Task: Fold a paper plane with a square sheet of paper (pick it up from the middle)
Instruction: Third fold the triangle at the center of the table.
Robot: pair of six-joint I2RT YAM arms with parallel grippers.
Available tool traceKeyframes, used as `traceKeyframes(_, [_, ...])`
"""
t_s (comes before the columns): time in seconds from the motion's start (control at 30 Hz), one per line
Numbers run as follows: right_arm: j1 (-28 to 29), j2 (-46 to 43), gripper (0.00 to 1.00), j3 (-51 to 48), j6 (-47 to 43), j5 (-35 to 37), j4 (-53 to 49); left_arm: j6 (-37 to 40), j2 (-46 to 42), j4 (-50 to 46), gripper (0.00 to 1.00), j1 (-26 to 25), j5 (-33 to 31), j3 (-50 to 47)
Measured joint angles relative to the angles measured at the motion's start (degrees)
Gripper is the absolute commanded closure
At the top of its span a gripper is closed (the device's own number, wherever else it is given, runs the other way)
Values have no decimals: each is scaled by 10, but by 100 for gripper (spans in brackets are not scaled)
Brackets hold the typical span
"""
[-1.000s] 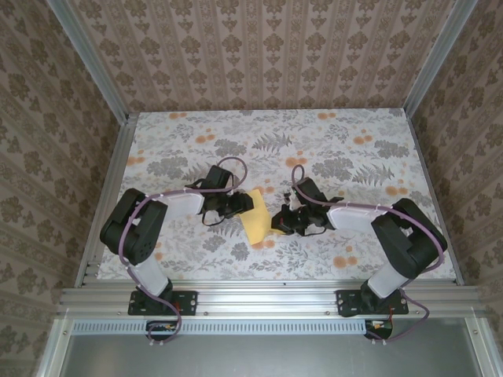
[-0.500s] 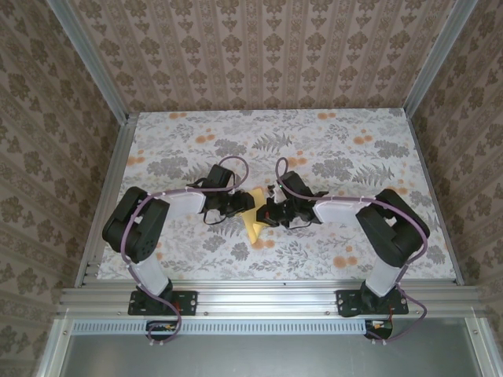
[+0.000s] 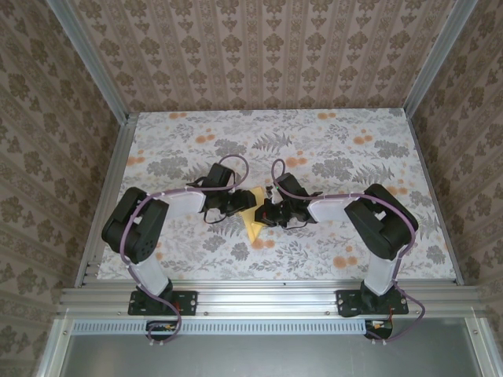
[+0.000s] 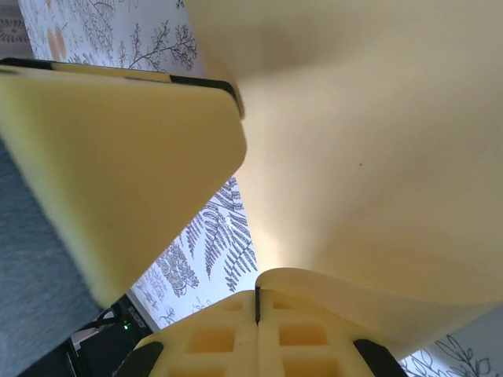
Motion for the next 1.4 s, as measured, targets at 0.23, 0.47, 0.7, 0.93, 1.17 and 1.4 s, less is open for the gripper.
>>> traceKeyframes(0.23, [0, 5, 100, 0, 0, 2, 2, 0, -3, 0, 44, 8, -4, 0])
traceKeyframes(0.47, [0, 5, 100, 0, 2, 2, 8, 0, 12, 0, 51, 12, -3, 3])
traceKeyframes(0.7, [0, 20, 100, 2, 13, 2, 37, 0, 19, 3, 51, 12, 1, 9])
traceKeyframes(0.93, [0, 32, 100, 3, 15, 2, 43, 0, 19, 3, 51, 12, 1, 9])
traceKeyframes(1.17, [0, 36, 99, 8, 15, 2, 53, 0, 20, 3, 51, 12, 1, 10])
traceKeyframes(1.4, [0, 43, 99, 10, 15, 2, 64, 0, 23, 5, 51, 12, 4, 11])
